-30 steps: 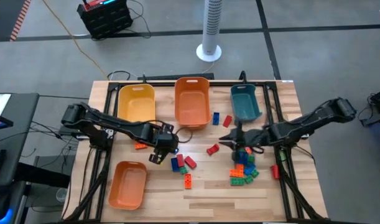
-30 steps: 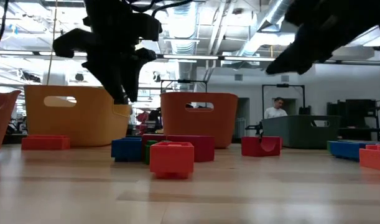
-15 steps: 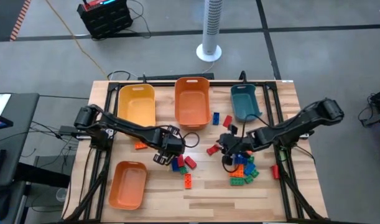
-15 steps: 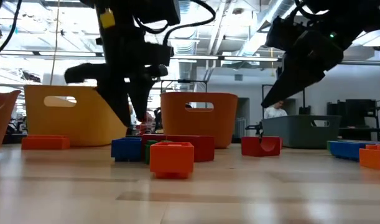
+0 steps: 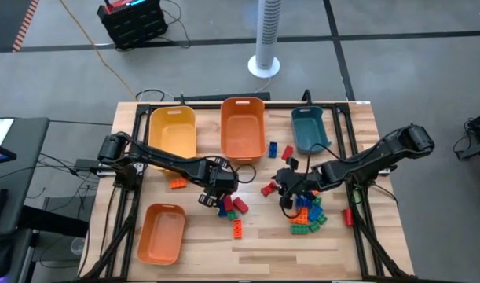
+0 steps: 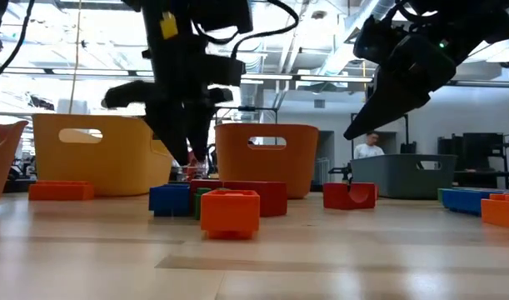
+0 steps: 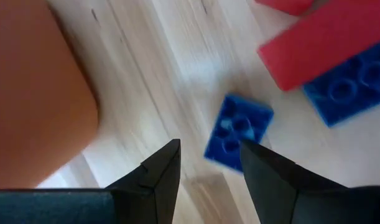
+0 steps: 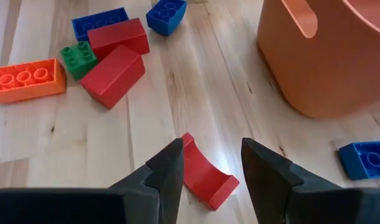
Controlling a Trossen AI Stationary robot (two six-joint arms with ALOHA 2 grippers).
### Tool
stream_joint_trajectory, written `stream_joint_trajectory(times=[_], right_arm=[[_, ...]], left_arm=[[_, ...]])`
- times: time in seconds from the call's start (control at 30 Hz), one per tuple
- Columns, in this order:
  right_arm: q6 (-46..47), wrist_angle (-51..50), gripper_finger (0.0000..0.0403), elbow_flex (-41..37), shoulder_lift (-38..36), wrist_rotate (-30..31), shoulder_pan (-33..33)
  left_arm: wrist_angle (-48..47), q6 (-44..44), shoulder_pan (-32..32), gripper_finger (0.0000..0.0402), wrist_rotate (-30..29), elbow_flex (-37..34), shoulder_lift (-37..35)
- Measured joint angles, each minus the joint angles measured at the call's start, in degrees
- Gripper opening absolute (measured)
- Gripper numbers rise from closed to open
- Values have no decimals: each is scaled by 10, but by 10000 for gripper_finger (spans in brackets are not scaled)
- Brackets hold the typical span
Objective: Sort blocks
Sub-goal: Put the blue game piece into the yellow bin
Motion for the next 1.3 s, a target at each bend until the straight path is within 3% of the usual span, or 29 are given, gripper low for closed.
stream_joint_trajectory(times=[0.3,0.43,0.63,1.03,1.3], right_arm=[[-6,-2,175,0,0,0,1],[-6,-1,175,0,0,0,2],[-6,5,175,0,0,0,1],[-10,22,175,0,0,0,1],[-11,31,175,0,0,-1,1]], left_arm=[[-8,-20,-6,161,-2,33,-1],[-11,-21,6,161,39,33,-1],[-20,8,10,163,57,33,0],[-2,34,10,258,58,6,0],[33,45,10,273,39,-26,2]])
